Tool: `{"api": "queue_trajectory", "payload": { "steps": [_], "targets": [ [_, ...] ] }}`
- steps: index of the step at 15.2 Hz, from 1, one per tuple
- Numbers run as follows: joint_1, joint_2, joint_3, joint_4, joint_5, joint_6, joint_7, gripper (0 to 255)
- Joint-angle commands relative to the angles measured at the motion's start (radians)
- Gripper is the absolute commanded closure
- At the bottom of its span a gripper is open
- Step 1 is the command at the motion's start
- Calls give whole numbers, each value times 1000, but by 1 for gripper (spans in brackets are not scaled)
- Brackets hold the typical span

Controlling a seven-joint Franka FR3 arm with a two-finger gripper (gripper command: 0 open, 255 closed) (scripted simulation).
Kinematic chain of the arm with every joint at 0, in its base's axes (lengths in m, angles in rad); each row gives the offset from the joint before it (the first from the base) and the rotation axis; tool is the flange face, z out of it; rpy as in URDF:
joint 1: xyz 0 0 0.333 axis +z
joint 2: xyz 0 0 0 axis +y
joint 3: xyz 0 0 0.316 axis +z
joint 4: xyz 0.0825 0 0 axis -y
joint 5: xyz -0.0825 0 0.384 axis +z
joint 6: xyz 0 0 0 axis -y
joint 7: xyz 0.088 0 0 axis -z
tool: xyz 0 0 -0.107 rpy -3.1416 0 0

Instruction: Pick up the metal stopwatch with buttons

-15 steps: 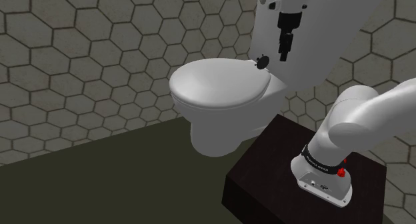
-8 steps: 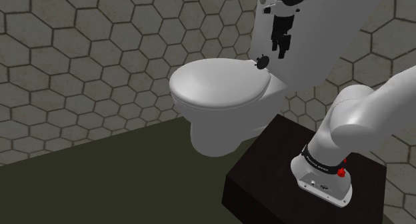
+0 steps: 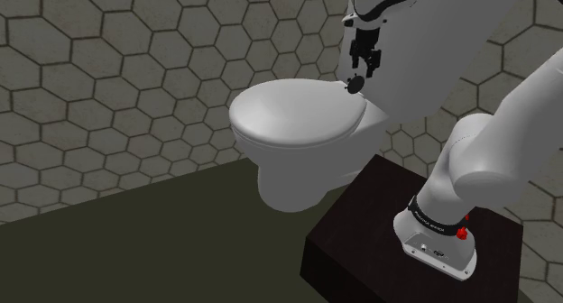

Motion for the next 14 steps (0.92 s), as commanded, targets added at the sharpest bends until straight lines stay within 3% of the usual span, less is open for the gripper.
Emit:
{"api": "queue_trajectory", "payload": {
  "steps": [1,10,11,14],
  "targets": [
    [18,81,-36,47,39,41,-107,0],
    [14,126,-49,-21,60,147,-116,0],
    [13,121,-49,-26,56,147,-113,255],
    [13,121,-49,-26,56,147,-114,255]
  ]
}}
